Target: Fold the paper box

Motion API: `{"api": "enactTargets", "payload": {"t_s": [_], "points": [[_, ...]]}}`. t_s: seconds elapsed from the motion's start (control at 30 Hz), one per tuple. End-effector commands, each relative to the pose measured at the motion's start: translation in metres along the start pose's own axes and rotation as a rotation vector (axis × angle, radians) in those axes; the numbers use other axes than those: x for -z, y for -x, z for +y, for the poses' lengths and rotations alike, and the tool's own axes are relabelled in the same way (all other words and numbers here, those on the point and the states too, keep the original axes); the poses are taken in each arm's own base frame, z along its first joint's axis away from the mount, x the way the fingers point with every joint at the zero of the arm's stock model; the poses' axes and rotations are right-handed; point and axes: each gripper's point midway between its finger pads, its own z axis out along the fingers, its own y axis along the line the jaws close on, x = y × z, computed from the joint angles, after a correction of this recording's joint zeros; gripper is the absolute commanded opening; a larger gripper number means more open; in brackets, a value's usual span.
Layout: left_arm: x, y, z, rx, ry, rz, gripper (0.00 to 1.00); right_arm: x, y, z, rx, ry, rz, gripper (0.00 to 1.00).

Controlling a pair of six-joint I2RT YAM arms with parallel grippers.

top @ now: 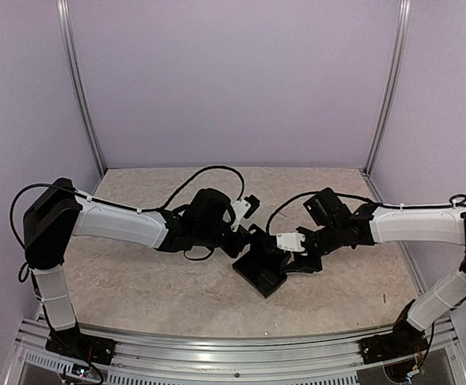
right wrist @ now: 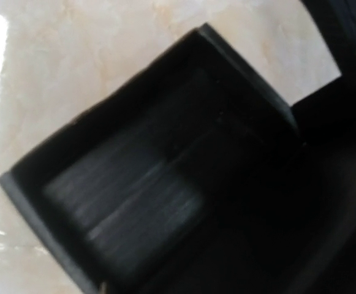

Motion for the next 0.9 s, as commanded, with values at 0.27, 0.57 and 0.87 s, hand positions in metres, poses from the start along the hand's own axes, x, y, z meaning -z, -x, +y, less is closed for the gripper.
{"api": "enactTargets", "payload": {"t_s": [0.27,0.57,0.87], "points": [[-0.002,-0.036,-0.007,0.139,0.024,0.066,0.0,-0.001,0.001,0.01,0.072,0.008,-0.035,0.5],[-0.003,-0.056,-0.019,0.118,0.095,0.097,0.0,0.005,0.009,0.02,0.113,0.029,-0.07,0.5],[0.026,-0.072,-0.024,0.024,0.15,0.027,0.0,0.005,0.016,0.041,0.245,-0.009,-0.019,0.5]]}}
